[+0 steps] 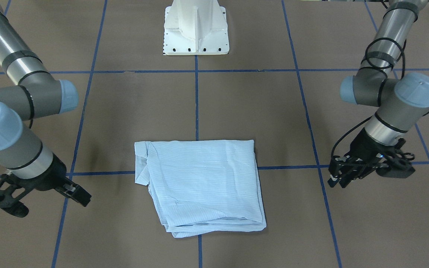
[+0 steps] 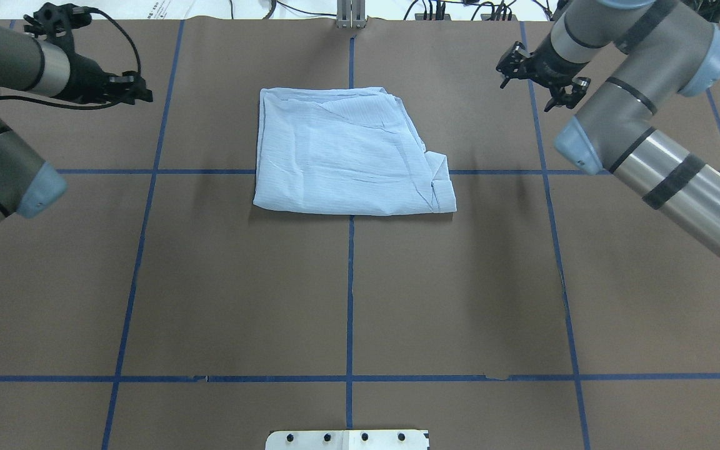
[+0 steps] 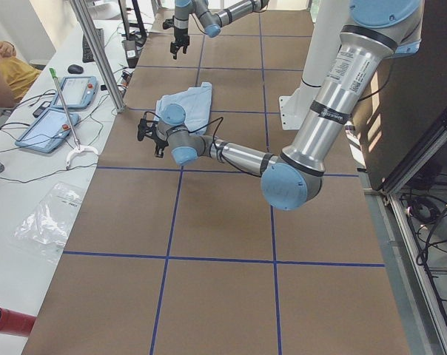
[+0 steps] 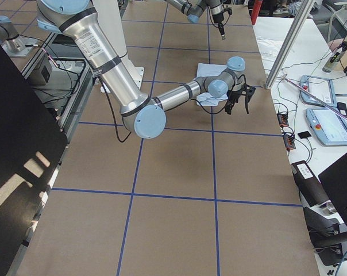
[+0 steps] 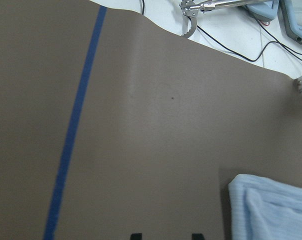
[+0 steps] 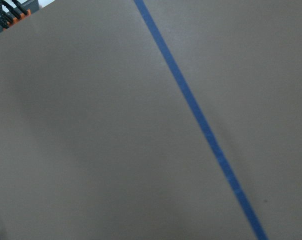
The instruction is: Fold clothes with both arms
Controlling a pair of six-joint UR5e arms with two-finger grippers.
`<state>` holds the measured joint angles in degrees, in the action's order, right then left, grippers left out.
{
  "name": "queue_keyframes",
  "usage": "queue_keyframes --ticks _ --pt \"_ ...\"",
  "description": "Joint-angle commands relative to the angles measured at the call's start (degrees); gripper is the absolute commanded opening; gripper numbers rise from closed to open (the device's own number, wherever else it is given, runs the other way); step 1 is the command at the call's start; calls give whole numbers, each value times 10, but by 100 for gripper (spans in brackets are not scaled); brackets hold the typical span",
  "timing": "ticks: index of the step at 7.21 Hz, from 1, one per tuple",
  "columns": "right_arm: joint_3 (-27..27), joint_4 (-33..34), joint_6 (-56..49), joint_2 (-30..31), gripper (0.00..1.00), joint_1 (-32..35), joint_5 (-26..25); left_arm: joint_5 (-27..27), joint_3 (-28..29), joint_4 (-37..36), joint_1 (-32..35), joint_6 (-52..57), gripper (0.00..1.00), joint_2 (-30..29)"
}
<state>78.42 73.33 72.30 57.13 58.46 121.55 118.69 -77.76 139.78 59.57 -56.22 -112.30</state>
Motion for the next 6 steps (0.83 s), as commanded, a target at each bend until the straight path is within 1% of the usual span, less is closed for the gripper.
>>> queue_keyframes --ticks 1,2,3,4,5,6 --pt "73 9 -209 120 100 53 64 91 -33 0 65 154 68 86" --pt "100 13 -332 170 100 109 113 122 -51 1 111 211 100 140" --pt "106 44 -408 185 100 146 139 124 -62 0 128 279 100 185" --pt "122 92 -459 208 100 166 138 124 -57 -40 161 338 100 189" --pt "131 102 -532 247 100 197 132 123 -60 -110 166 394 100 189" --pt "142 103 -558 275 100 211 133 124 -60 -128 188 416 100 192"
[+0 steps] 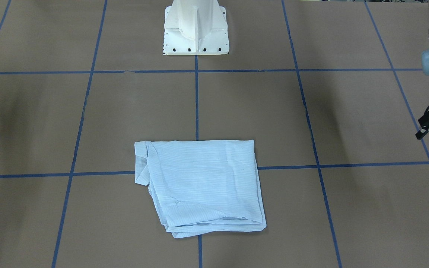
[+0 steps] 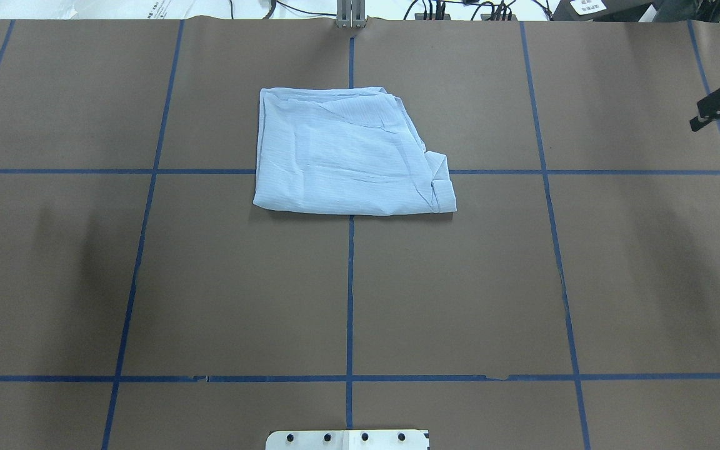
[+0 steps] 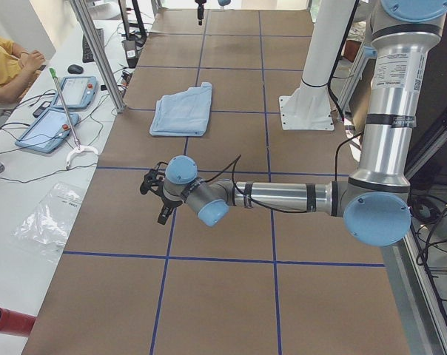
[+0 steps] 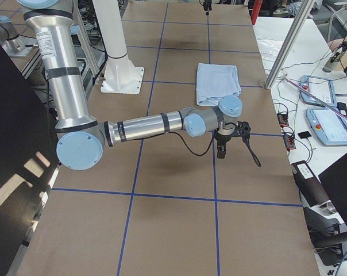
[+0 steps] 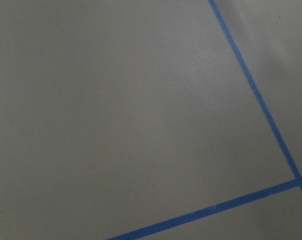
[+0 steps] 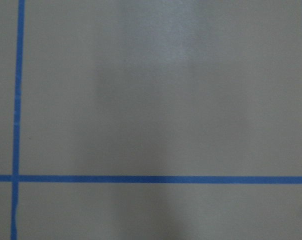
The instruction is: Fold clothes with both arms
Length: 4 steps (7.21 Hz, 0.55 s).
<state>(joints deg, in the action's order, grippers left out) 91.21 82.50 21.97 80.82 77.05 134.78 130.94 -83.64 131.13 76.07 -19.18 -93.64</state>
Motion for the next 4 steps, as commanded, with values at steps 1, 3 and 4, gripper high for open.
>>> queue_keyframes --ticks 1,3,4 --pt "16 20 -88 51 100 31 -1 18 -4 -43 72 75 100 24" --pt "18 77 -133 47 100 37 -3 22 -6 -147 112 129 100 -6" --pt "29 104 -148 42 100 40 -4 22 -6 -164 114 136 100 -11"
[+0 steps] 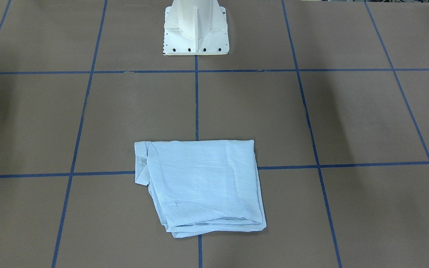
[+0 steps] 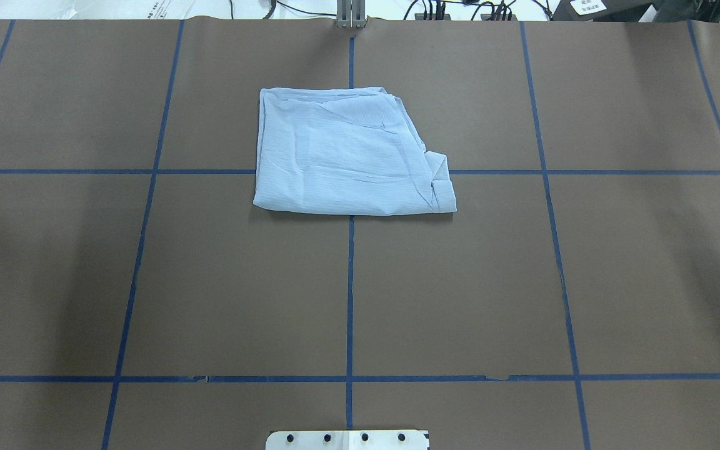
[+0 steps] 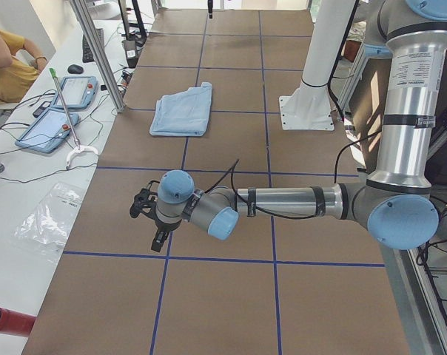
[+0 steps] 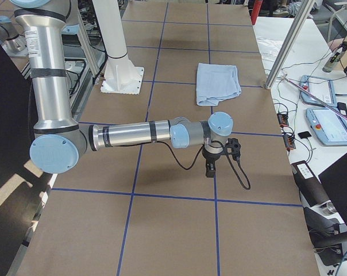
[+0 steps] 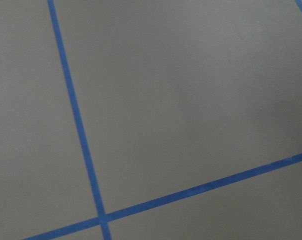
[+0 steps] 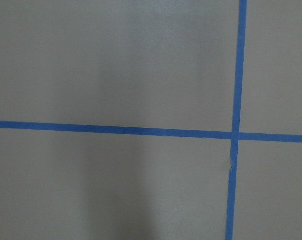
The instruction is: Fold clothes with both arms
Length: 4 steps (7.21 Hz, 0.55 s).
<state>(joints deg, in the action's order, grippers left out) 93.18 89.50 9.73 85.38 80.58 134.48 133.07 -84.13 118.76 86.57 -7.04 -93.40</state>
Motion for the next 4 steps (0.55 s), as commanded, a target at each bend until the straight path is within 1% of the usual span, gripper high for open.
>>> queue_keyframes --ticks 1,2,3,4 --pt "33 55 -29 -3 100 7 -7 -2 -13 -43 11 17 100 -4" --pt "55 64 -30 2 100 6 -25 -2 -15 -41 11 17 100 10" --pt "67 77 -30 3 100 5 -27 3 -22 -33 11 23 100 29" --pt "71 78 -30 1 100 5 -27 4 -61 -34 11 38 100 57"
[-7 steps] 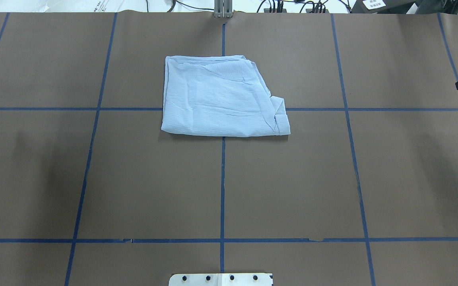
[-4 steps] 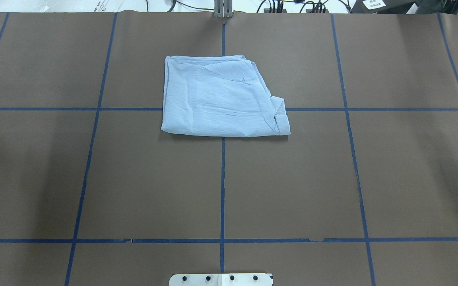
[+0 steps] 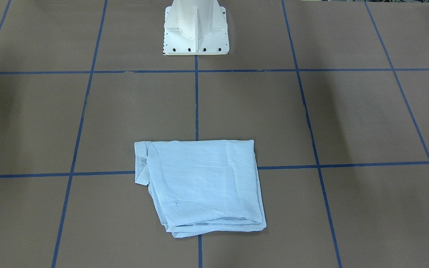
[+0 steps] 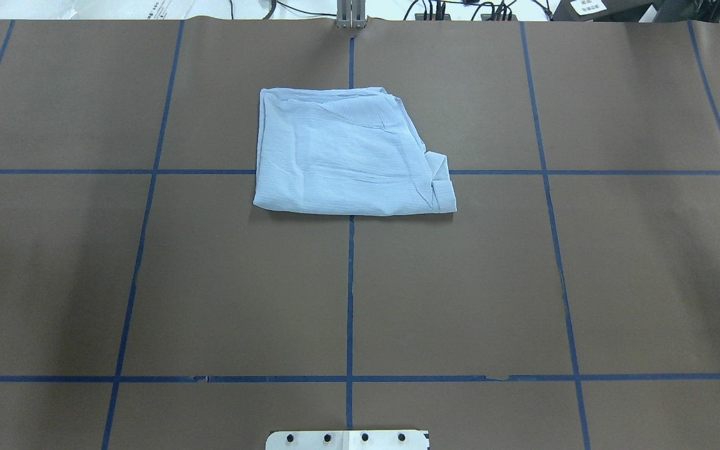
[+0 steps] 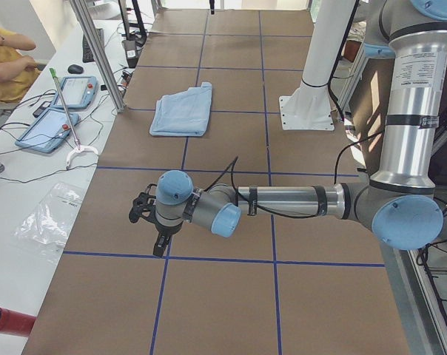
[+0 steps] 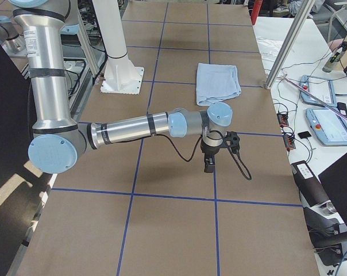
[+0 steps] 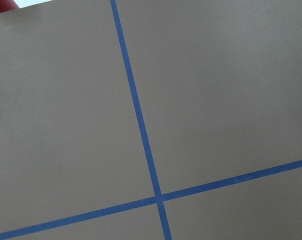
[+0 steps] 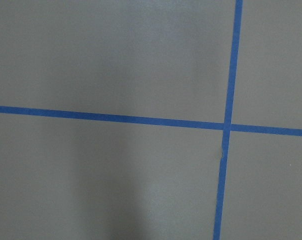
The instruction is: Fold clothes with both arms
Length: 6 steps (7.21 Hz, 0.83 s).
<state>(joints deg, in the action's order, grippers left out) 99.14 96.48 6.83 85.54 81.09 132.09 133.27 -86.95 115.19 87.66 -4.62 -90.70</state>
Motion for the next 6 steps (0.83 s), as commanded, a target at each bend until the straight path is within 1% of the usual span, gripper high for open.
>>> queue_keyframes --ticks 1,2,3,6 --pt "18 8 0 1 100 -1 -3 -1 -65 4 1 15 100 64" --pt "18 8 -1 1 100 -1 -3 1 -88 4 1 11 100 71" --pt "19 8 0 -2 100 -1 -3 0 -95 3 0 9 100 75" --pt "25 8 1 2 100 -2 -1 1 -95 -1 -1 9 100 68"
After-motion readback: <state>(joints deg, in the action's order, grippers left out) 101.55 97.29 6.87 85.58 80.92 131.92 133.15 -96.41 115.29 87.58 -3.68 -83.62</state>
